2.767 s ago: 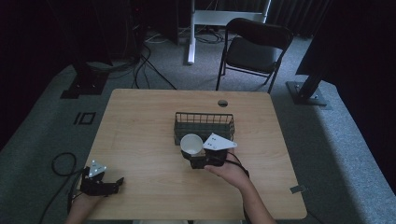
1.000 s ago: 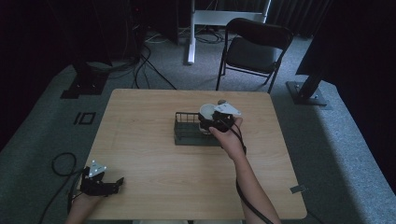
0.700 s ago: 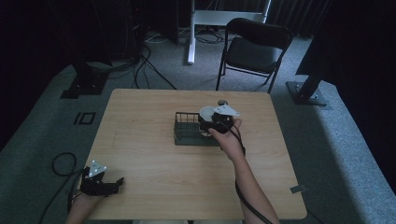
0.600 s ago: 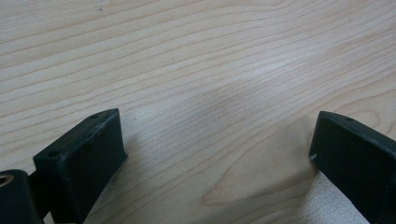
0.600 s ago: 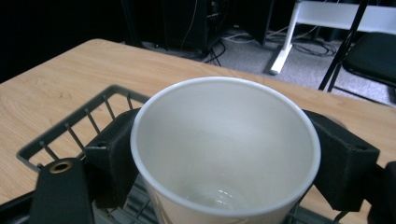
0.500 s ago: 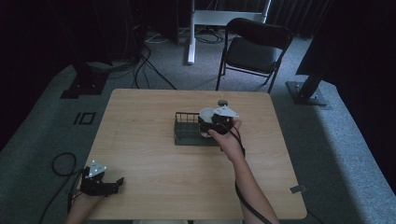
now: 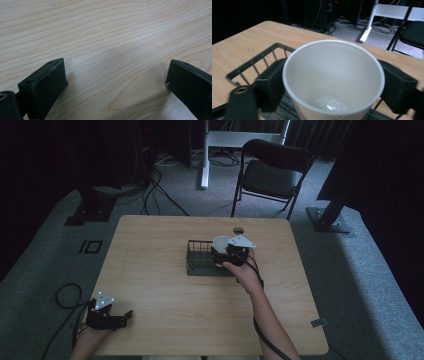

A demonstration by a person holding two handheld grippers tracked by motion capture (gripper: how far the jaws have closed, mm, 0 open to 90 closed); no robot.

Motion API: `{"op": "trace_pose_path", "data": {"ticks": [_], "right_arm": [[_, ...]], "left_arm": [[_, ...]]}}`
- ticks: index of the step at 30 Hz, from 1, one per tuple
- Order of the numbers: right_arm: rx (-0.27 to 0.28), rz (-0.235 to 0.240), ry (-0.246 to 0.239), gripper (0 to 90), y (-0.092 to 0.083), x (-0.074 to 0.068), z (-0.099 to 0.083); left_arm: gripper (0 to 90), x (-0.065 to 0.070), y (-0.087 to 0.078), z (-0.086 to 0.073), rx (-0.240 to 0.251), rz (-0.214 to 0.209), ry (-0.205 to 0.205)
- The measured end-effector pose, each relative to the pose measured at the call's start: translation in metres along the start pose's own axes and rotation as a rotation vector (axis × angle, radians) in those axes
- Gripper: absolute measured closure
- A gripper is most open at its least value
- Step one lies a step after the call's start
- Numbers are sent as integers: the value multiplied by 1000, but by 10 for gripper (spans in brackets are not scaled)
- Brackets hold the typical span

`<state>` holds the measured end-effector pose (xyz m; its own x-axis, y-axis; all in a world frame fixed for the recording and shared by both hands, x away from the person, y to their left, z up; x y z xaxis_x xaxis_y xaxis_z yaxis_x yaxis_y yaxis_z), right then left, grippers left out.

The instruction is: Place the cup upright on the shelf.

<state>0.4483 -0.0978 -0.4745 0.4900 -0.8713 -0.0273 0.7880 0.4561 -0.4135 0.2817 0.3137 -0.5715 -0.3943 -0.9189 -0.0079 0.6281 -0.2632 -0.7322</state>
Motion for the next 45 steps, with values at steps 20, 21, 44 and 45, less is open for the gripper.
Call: {"op": "trace_pose_path", "data": {"ticks": [20, 21, 44, 45], "right_arm": [[40, 3, -30, 117, -22, 2, 5], [42, 4, -34, 117, -24, 2, 5], [69, -3, -59, 117, -59, 9, -16], [70, -5, -60, 117, -61, 9, -17]], "left_arm": [[33, 0, 0, 0, 0, 0, 0], [34, 0, 0, 0, 0, 0, 0], [33, 0, 0, 0, 0, 0, 0], [33, 0, 0, 0, 0, 0, 0]]}}
Point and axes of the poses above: each handheld gripper's, and its own axes: y roughly forward along the jaws, z roughly out of its top, x roughly to its right, the point moved 3 cm from there along y, roughly forward along the jaws, and after that the axes turned 1 degree about -x, right-handed, at the moved point
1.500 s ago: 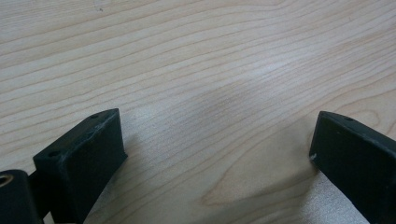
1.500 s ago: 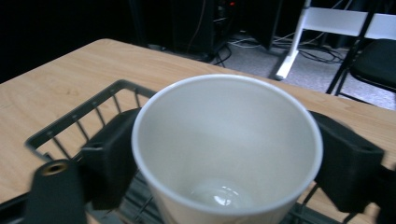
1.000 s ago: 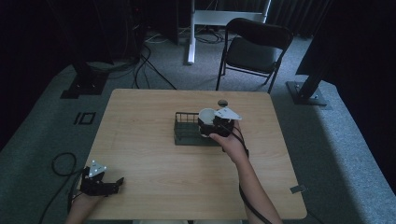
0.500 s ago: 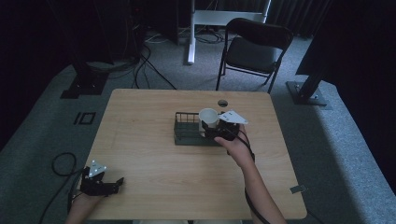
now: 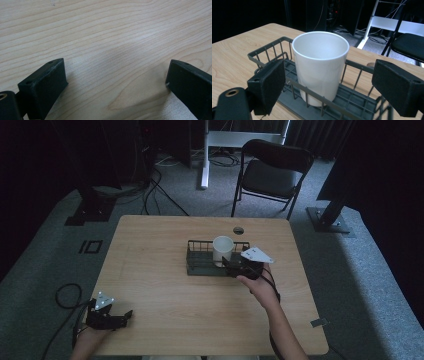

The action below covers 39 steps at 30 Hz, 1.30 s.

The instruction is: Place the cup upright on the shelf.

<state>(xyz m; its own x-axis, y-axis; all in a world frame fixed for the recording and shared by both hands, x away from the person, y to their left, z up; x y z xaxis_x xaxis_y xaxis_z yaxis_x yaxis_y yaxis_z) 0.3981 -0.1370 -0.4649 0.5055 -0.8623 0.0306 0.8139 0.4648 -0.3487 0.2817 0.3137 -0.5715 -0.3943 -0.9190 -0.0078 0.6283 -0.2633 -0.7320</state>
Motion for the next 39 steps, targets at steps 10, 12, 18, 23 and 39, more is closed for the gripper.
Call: {"op": "trace_pose_path", "data": {"ticks": [10, 12, 18, 23, 39], "right_arm": [[2, -21, -5, 117, -20, 10, -15], [-3, -27, -6, 117, -22, 12, -19], [-16, -42, -7, 117, -31, 19, -34], [-37, -48, 8, 117, -34, 23, -48], [-121, -84, 62, 117, -45, 43, -90]], "left_arm": [[34, 0, 0, 0, 0, 0, 0], [34, 0, 0, 0, 0, 0, 0], [33, 0, 0, 0, 0, 0, 0], [34, 0, 0, 0, 0, 0, 0], [34, 0, 0, 0, 0, 0, 0]]}}
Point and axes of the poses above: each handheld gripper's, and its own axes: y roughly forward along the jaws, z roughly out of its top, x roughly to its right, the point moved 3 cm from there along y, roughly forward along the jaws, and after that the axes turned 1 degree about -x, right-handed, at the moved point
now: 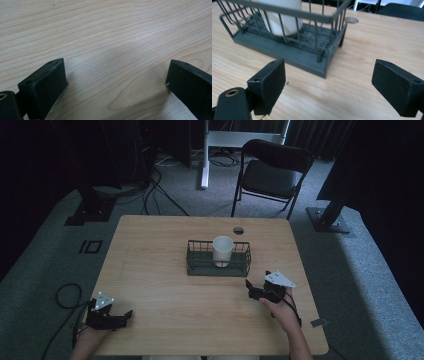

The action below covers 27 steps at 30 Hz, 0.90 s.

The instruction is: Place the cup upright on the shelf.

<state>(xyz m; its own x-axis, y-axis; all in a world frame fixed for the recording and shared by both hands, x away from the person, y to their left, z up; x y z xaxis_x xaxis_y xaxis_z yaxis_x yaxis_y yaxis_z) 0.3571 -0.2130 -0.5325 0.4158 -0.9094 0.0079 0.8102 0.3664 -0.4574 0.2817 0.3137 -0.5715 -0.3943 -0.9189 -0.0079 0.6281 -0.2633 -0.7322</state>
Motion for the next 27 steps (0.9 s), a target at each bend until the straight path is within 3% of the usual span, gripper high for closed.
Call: {"op": "trace_pose_path", "data": {"ticks": [8, 20, 27], "right_arm": [[-38, -23, 14, 117, -3, 10, -13], [-122, -108, 57, 117, -12, 32, -33], [-147, -134, 82, 117, -16, 42, -42]], "left_arm": [[34, 0, 0, 0, 2, 0, -2], [34, 0, 0, 0, -1, 1, 1], [34, 0, 0, 0, -1, 0, 2]]}}
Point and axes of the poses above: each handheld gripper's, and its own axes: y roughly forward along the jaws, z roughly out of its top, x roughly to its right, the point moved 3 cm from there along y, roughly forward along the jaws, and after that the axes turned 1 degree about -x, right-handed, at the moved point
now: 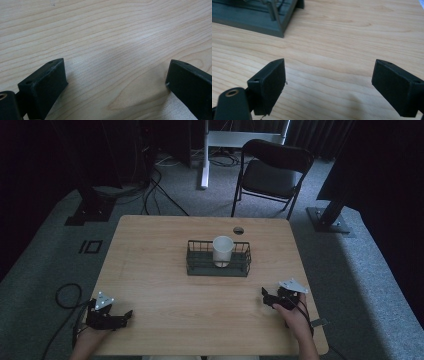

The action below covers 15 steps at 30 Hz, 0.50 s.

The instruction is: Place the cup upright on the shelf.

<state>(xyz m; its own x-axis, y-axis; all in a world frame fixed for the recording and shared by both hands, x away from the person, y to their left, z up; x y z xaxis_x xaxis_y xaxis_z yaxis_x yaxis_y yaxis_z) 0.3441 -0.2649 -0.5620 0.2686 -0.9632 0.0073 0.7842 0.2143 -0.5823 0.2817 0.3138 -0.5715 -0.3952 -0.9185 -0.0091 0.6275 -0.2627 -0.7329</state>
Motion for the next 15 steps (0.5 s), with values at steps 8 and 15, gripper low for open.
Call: {"op": "trace_pose_path", "data": {"ticks": [8, 15], "right_arm": [[-40, -32, 14, 118, 0, 5, -6], [-108, -74, 22, 118, -2, 12, -11]], "left_arm": [[34, 0, 0, 0, 0, 0, 0], [34, 0, 0, 0, 0, 0, 0]]}}
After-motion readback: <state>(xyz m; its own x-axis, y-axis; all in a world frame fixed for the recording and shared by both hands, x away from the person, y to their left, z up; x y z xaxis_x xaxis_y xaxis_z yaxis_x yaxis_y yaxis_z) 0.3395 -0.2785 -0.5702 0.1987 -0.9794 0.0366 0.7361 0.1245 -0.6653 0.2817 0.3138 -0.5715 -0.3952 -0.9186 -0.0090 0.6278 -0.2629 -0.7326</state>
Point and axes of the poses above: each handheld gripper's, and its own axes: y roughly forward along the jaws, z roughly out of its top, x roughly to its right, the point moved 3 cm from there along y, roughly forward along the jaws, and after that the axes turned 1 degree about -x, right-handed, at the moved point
